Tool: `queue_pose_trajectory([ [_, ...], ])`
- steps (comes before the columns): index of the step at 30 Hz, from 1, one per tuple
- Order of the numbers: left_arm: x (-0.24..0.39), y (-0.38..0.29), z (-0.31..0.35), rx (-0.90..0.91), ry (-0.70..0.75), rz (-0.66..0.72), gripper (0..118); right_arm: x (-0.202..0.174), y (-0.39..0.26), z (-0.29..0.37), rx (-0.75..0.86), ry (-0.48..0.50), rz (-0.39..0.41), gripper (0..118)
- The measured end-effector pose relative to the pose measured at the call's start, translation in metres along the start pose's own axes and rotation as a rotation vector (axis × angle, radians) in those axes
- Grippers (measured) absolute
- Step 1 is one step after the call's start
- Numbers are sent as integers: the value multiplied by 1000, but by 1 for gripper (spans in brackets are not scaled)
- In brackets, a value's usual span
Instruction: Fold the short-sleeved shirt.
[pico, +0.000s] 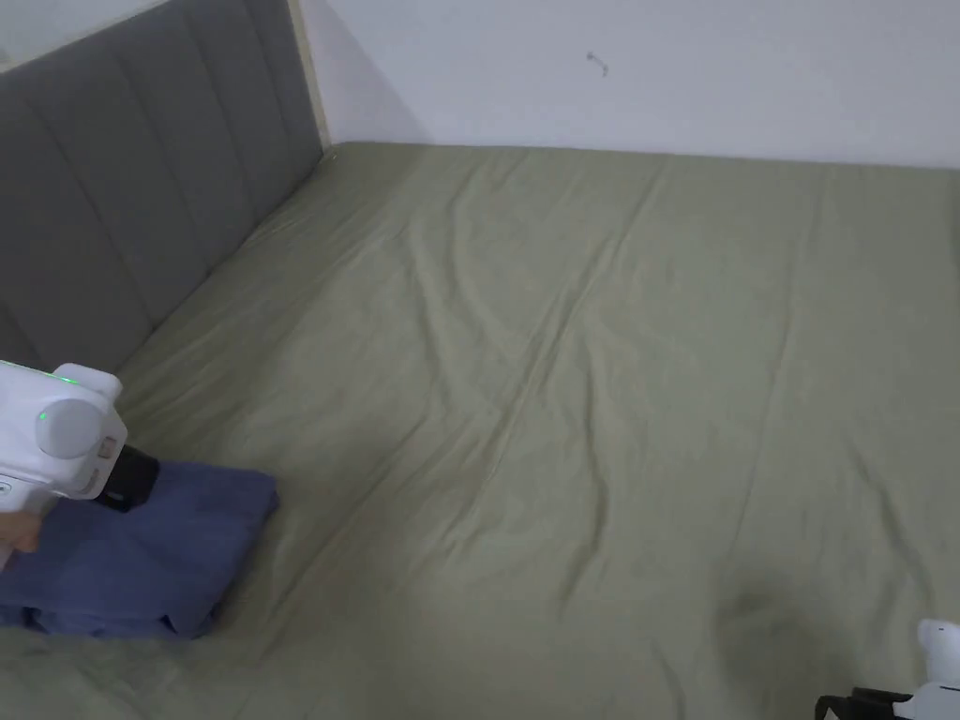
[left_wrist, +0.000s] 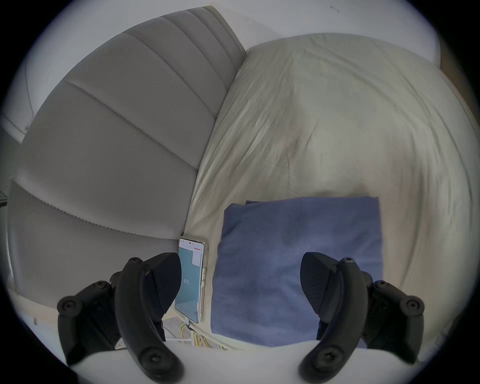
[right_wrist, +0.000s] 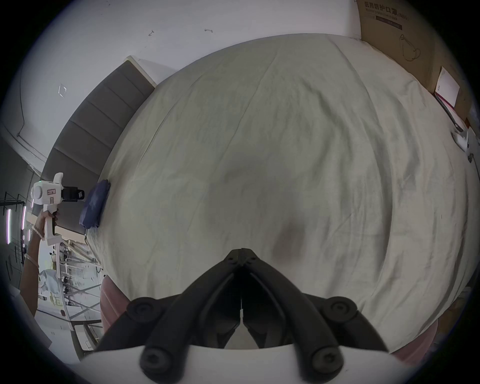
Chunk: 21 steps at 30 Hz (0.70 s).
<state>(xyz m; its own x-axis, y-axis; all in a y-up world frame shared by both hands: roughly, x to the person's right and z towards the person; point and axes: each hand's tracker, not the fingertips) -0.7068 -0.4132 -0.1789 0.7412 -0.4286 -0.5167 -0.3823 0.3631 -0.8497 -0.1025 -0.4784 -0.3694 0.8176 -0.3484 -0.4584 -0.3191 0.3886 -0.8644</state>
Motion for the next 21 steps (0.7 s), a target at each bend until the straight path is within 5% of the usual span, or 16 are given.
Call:
queue_pose_trajectory([
  [2,5,-2,15,3,-45,54,81,1,0,3,6,-4,-2,0],
  [3,8,-4,23,25,-119,100,51,2,0,4,11,-3,-2,0],
  [4,10,-6,32,47,-221,140,2,4,-1,6,16,-3,-5,0],
  [12,99,-39,126,274,-405,207,0,13,-7,34,88,-14,-9,0],
  [21,204,-79,248,628,-340,175,0,-12,0,135,504,-261,154,0],
])
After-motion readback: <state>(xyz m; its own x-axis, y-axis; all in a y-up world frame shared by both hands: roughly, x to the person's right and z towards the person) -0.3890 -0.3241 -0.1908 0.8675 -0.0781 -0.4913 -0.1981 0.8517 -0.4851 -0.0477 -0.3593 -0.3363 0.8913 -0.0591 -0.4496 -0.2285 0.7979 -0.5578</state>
